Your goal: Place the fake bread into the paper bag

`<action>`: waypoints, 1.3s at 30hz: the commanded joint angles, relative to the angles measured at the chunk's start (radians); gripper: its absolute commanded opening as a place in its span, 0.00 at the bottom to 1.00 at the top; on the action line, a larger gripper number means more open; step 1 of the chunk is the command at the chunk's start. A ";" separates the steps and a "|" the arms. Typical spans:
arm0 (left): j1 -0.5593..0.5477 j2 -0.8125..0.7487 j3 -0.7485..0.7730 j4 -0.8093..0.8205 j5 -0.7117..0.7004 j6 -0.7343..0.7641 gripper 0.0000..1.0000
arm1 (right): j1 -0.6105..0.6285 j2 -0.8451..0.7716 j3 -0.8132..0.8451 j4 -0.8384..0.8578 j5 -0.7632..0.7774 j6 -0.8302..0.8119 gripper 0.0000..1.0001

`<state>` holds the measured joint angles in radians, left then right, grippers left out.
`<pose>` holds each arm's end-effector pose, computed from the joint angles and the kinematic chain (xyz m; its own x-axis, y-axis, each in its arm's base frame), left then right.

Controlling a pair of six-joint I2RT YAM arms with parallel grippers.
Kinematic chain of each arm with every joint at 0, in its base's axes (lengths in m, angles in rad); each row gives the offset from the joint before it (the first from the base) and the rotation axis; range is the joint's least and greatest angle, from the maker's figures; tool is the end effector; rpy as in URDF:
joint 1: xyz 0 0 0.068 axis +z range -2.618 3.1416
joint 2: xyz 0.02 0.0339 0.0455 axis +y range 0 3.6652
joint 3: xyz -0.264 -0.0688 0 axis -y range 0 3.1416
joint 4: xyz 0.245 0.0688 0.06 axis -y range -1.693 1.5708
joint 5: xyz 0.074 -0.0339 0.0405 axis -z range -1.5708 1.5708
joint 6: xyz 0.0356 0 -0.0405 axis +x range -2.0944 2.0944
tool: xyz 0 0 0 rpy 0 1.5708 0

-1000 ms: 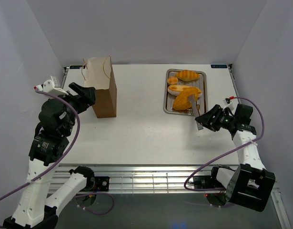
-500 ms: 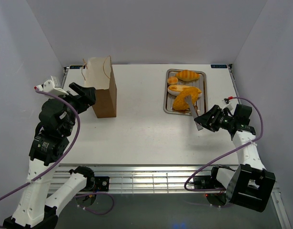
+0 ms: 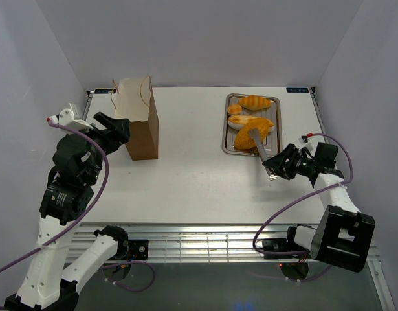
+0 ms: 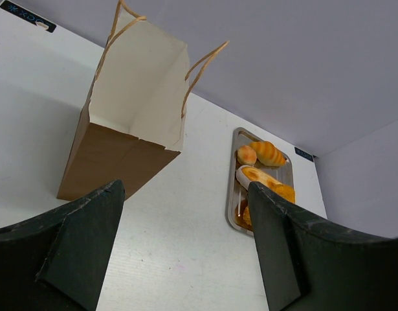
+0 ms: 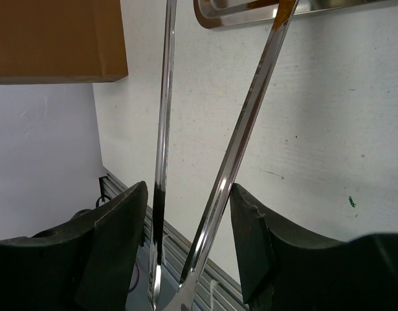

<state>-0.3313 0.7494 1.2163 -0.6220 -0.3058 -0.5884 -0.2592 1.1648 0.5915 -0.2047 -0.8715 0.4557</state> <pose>0.1218 -0.0306 0.4405 -0.1376 -0.5124 -0.8477 -0.0570 0.8585 -0.5097 0.2227 -0.0309 0.2055 -0.7685 0.4968 -0.4032 -0.0264 0.6050 0.7958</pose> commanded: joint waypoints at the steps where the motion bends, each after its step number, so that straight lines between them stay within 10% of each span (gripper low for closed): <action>1: -0.002 -0.008 -0.001 -0.008 0.001 0.001 0.87 | 0.005 0.022 0.022 0.090 -0.029 -0.006 0.60; 17: -0.002 -0.022 -0.024 0.001 0.013 -0.027 0.87 | 0.003 0.078 0.034 0.252 -0.006 0.049 0.54; 29: -0.002 -0.027 -0.020 -0.002 -0.010 -0.021 0.87 | 0.006 -0.017 0.056 0.134 0.095 -0.005 0.10; 39: -0.002 -0.009 0.017 -0.007 -0.056 0.001 0.87 | 0.006 -0.100 0.116 0.039 0.115 0.011 0.08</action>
<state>-0.3313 0.7322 1.1988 -0.6216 -0.3374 -0.6025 -0.2565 1.0988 0.6487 -0.1627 -0.7399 0.4816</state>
